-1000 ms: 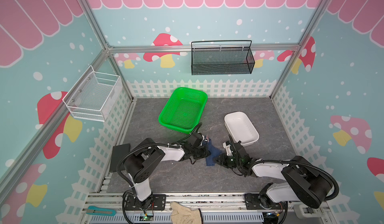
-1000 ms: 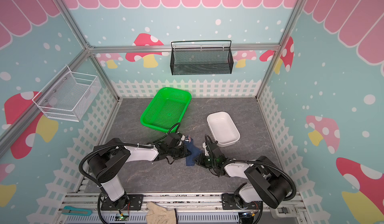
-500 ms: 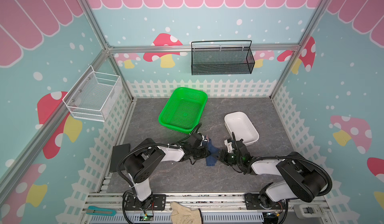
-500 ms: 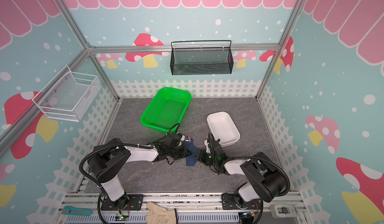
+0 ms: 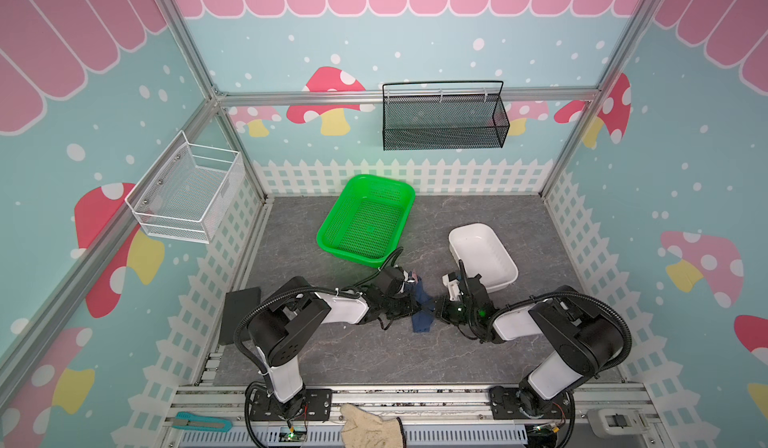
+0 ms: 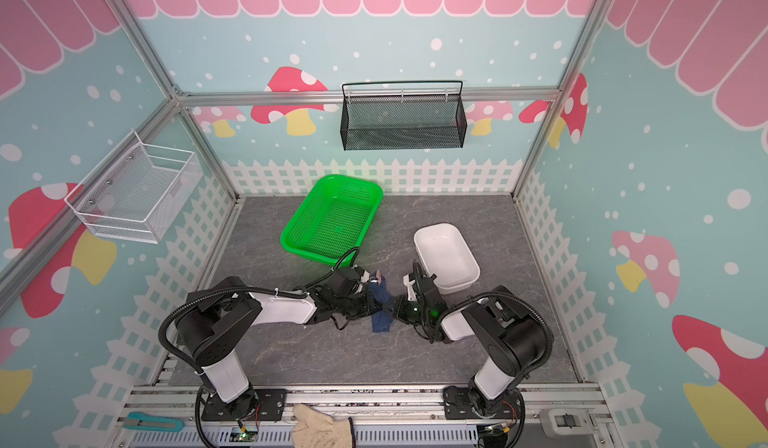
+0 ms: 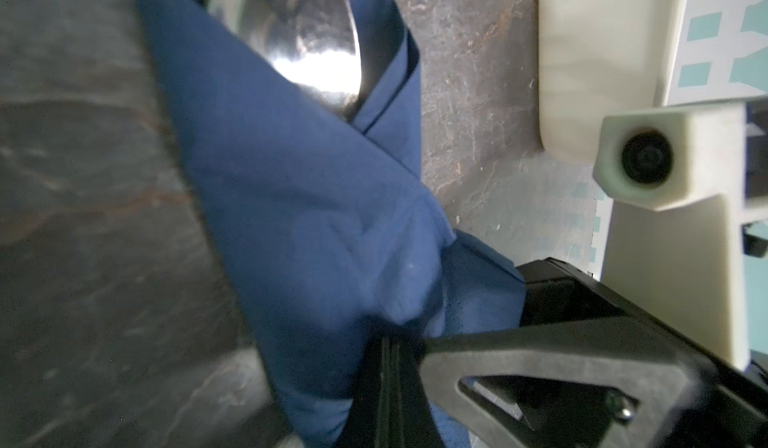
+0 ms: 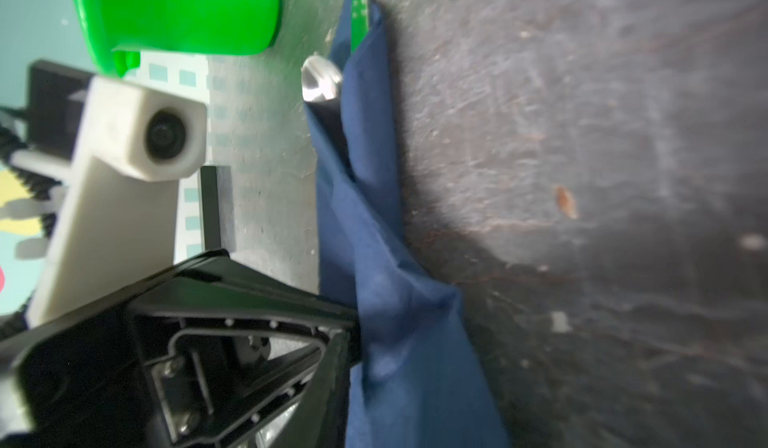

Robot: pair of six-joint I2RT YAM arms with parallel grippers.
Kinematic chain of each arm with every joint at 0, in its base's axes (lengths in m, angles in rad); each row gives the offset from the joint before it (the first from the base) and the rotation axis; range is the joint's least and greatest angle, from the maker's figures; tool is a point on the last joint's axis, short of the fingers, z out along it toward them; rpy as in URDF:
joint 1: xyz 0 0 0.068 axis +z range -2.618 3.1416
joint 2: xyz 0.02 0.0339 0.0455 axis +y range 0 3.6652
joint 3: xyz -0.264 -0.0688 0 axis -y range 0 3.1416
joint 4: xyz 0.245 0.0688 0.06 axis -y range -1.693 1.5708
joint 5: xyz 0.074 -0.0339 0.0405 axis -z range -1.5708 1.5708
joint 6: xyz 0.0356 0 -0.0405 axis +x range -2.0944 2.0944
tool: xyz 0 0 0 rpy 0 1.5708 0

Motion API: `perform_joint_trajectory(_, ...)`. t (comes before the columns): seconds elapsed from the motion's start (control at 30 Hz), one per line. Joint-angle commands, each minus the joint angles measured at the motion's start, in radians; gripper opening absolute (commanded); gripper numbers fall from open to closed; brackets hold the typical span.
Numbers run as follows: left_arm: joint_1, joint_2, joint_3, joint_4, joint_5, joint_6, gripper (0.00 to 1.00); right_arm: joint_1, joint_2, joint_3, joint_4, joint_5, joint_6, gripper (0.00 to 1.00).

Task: Place the utensils on the paper napkin and roll it up

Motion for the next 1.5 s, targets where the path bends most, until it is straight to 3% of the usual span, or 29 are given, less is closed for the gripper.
perform_joint_trajectory(0.0, -0.009, -0.008, -0.014, -0.020, -0.002, -0.006, 0.02, -0.004, 0.018, -0.012, -0.015, 0.005, 0.004, 0.16)
perform_joint_trajectory(0.37, -0.008, -0.139, -0.035, -0.083, -0.068, 0.023, 0.15, -0.013, -0.019, -0.062, -0.008, 0.021, 0.026, 0.10)
perform_joint_trajectory(0.93, -0.014, -0.046, -0.014, -0.096, -0.025, 0.039, 0.09, -0.011, -0.031, -0.057, -0.002, 0.010, 0.037, 0.13)
perform_joint_trajectory(1.03, -0.014, -0.038, -0.017, -0.091, -0.022, 0.040, 0.08, -0.011, -0.034, -0.053, -0.004, 0.011, 0.033, 0.15)
perform_joint_trajectory(1.23, -0.015, -0.034, -0.022, -0.090, -0.023, 0.040, 0.07, -0.015, -0.027, -0.028, -0.025, 0.002, 0.017, 0.29)
perform_joint_trajectory(1.47, -0.017, -0.027, -0.013, -0.098, -0.021, 0.045, 0.07, -0.016, 0.005, 0.040, -0.107, -0.020, -0.080, 0.38)
